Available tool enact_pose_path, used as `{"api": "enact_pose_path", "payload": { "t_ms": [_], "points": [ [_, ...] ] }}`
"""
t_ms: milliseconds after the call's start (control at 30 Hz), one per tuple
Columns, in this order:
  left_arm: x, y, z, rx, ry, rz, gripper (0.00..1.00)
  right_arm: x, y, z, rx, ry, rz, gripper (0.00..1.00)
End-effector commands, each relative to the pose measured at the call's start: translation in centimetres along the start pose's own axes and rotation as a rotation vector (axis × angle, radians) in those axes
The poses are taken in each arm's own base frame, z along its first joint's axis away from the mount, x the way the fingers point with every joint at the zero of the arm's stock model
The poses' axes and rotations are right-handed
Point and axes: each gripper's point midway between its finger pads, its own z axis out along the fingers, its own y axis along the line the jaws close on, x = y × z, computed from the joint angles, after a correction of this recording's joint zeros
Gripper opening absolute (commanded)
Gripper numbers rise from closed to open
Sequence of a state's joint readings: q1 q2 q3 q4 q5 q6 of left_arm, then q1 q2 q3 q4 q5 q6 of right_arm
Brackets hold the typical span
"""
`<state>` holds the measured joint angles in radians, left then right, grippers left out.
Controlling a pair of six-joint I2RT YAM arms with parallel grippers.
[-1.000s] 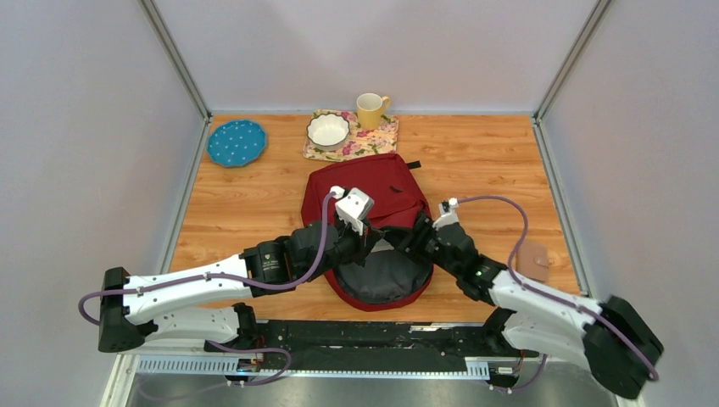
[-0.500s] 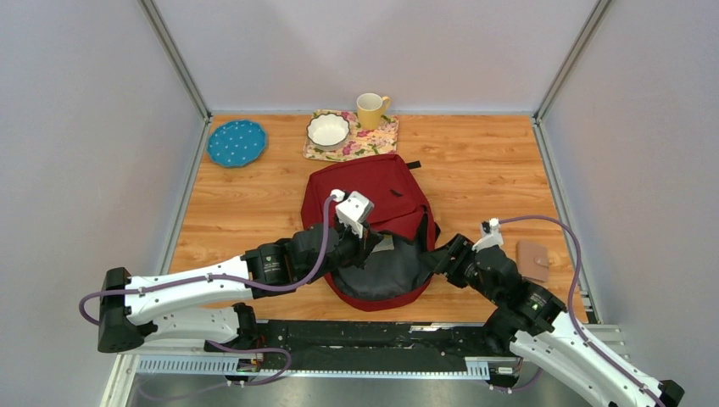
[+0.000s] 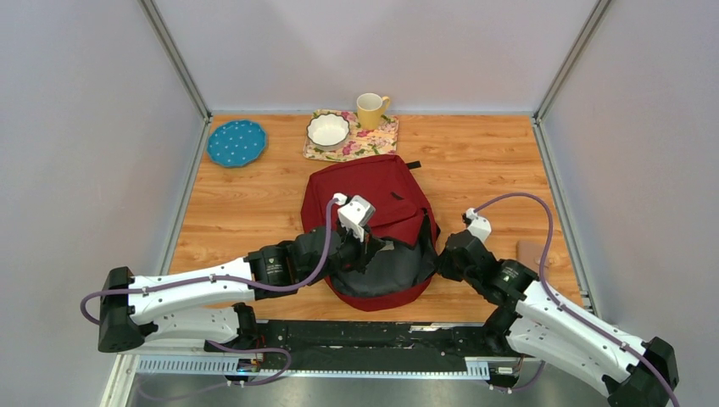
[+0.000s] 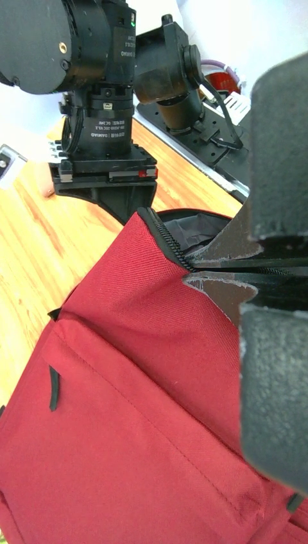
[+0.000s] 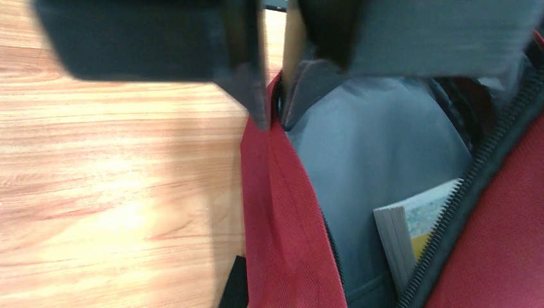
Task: Pack the student bag
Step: Zip the student bag at the center of the board.
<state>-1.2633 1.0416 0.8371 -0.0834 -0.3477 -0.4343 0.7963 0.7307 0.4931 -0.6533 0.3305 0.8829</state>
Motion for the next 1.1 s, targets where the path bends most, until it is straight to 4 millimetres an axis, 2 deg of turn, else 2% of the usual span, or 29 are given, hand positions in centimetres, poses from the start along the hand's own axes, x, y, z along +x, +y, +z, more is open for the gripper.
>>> {"api": "enact_pose_path", "payload": {
  "t_ms": [0, 33, 233, 300, 333, 367, 400, 433, 467, 500, 567, 600, 667, 700, 800, 833, 867, 967, 1067],
  "points": [
    [0.9, -1.5, 0.5, 0.07, 0.019, -0.043, 0.0, -2.6, 1.0, -1.1, -0.048, -0.107, 0.017, 0.08],
    [2.1, -1.5, 0.7, 0.074, 0.046, -0.045, 0.0, -2.7, 0.8, -1.3, -0.049, -0.118, 0.021, 0.01],
    [7.1, -2.0, 1.9, 0.099, 0.194, -0.091, 0.0, -2.9, -0.8, -2.5, -0.049, -0.174, 0.065, 0.0],
    [8.4, -2.3, 2.0, 0.11, 0.248, -0.101, 0.05, -2.7, -0.8, -2.5, -0.061, -0.169, 0.08, 0.0],
    [9.2, -2.1, 2.0, 0.098, 0.283, -0.099, 0.13, -2.5, -0.8, -2.5, -0.064, -0.163, 0.081, 0.0],
    [9.6, -2.4, 1.8, 0.118, 0.301, -0.105, 0.26, -2.3, -0.8, -2.4, -0.065, -0.156, 0.082, 0.0],
    [9.8, -2.6, 1.7, 0.128, 0.31, -0.105, 0.5, -2.2, -0.8, -2.4, -0.068, -0.15, 0.088, 0.0],
    [10.1, -2.8, 1.4, 0.144, 0.327, -0.106, 0.57, -2.0, -0.9, -2.3, -0.064, -0.145, 0.087, 0.0],
    [10.1, -2.9, 1.1, 0.147, 0.346, -0.095, 0.61, -1.9, -0.9, -2.3, -0.065, -0.139, 0.089, 0.0],
    [9.5, -3.0, 0.5, 0.147, 0.346, -0.092, 0.7, -1.8, -0.9, -2.3, -0.066, -0.136, 0.085, 0.0],
    [8.7, -2.8, -0.2, 0.151, 0.314, -0.098, 0.71, -2.1, -0.8, -2.6, -0.073, -0.143, 0.089, 0.0],
    [7.0, -3.0, -1.1, 0.173, 0.259, -0.105, 0.72, -2.1, -0.8, -2.7, -0.075, -0.143, 0.088, 0.0],
    [5.5, -2.3, -2.0, 0.154, 0.202, -0.088, 0.72, -2.4, -0.5, -3.0, -0.087, -0.148, 0.091, 0.04],
    [4.0, -2.1, -2.9, 0.16, 0.153, -0.093, 0.72, -2.4, -0.2, -3.2, -0.101, -0.144, 0.095, 0.05],
    [2.6, -0.2, -4.4, 0.092, 0.09, -0.074, 0.73, -2.6, 0.8, -3.9, -0.146, -0.129, 0.113, 0.25],
    [3.2, 0.7, -4.8, 0.056, 0.106, -0.059, 0.73, -2.7, 1.1, -4.3, -0.16, -0.128, 0.117, 0.4],
    [3.0, 1.8, -5.0, 0.004, 0.092, -0.053, 0.73, -2.8, 1.4, -4.7, -0.175, -0.123, 0.126, 0.44],
    [3.8, 4.2, -5.9, -0.098, 0.095, -0.048, 0.74, -4.5, 3.8, -6.7, -0.297, -0.161, 0.148, 0.49],
    [4.7, 6.5, -6.5, -0.206, 0.102, -0.05, 0.74, -4.7, 7.9, -7.7, -0.491, -0.128, 0.148, 0.49]
  ]
}}
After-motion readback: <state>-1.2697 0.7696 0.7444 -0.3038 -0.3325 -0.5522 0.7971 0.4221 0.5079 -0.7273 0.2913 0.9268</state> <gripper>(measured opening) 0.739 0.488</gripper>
